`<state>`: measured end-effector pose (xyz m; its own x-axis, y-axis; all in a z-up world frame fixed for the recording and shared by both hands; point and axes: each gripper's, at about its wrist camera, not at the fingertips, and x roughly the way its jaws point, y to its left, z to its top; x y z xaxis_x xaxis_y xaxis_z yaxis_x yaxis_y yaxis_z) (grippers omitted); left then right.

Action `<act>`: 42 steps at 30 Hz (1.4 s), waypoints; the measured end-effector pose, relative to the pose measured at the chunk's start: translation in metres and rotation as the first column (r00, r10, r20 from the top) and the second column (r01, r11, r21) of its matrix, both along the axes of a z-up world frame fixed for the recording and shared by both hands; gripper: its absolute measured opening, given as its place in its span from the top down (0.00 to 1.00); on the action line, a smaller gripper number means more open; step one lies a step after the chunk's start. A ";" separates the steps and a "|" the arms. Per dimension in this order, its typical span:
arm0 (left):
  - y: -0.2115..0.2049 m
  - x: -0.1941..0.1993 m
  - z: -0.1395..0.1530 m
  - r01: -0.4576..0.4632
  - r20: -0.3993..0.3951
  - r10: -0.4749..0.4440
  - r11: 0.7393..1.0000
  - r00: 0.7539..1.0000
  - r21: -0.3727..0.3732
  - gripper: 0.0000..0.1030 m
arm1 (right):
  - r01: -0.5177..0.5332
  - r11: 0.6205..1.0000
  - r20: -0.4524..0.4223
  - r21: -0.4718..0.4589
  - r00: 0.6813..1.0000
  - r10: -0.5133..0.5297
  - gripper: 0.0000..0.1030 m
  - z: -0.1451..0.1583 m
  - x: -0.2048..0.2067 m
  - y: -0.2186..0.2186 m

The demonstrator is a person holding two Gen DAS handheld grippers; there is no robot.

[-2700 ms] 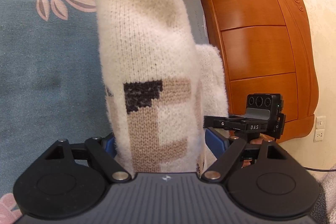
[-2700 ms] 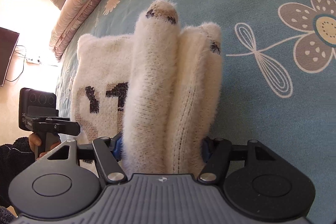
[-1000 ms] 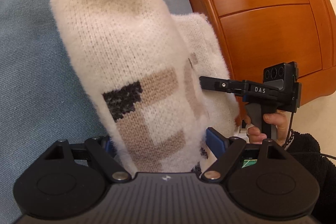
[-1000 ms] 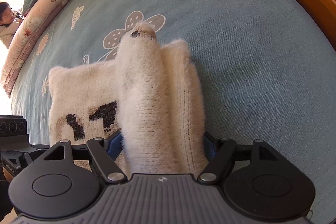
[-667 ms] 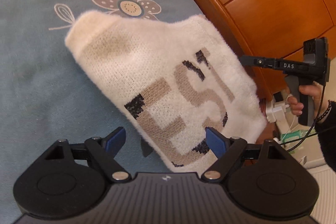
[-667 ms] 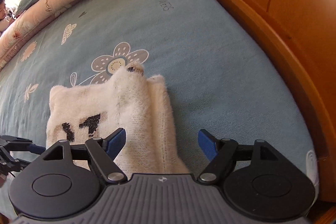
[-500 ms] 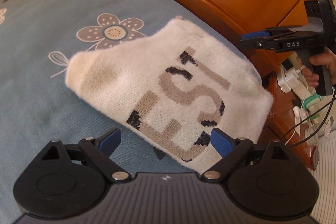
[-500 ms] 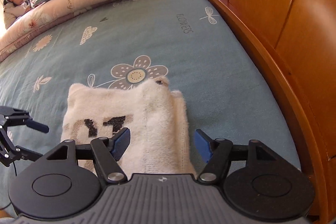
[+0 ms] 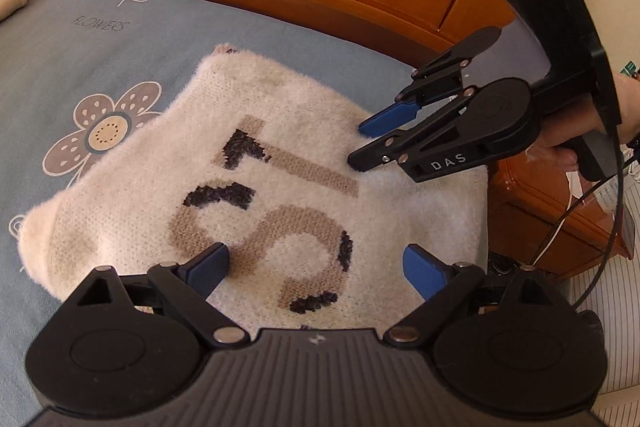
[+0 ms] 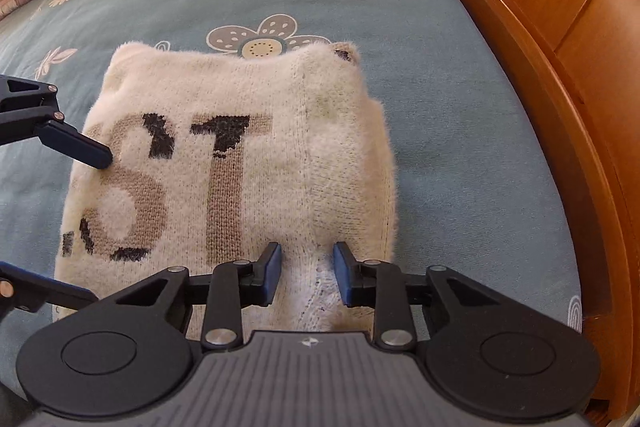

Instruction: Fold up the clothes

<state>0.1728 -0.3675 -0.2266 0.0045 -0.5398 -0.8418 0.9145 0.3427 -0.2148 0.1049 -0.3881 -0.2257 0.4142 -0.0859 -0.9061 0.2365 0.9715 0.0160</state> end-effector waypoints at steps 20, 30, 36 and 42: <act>0.010 -0.018 -0.012 0.045 0.082 -0.049 0.998 0.995 0.042 0.01 | 0.009 1.000 0.135 0.011 0.991 -0.010 0.68 0.029 0.082 -0.034; 0.016 -0.009 -0.011 -0.024 0.006 0.024 1.000 1.000 -0.020 0.01 | 0.069 0.993 0.075 0.097 0.994 -0.077 0.69 -0.008 0.098 -0.059; 0.013 -0.008 -0.011 -0.029 -0.003 0.029 0.999 1.000 -0.014 0.01 | 0.063 0.993 0.107 0.096 0.991 -0.074 0.68 0.027 0.061 -0.030; 0.012 -0.007 -0.012 -0.015 0.008 0.015 1.000 1.000 -0.004 0.01 | 0.076 0.988 0.055 0.134 0.995 -0.084 0.68 0.040 0.008 0.015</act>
<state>0.1656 -0.3556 -0.2384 0.0194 -0.5429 -0.8396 0.9110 0.3556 -0.2089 0.1129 -0.3733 -0.1855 0.4650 -0.0024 -0.8853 0.3082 0.9379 0.1594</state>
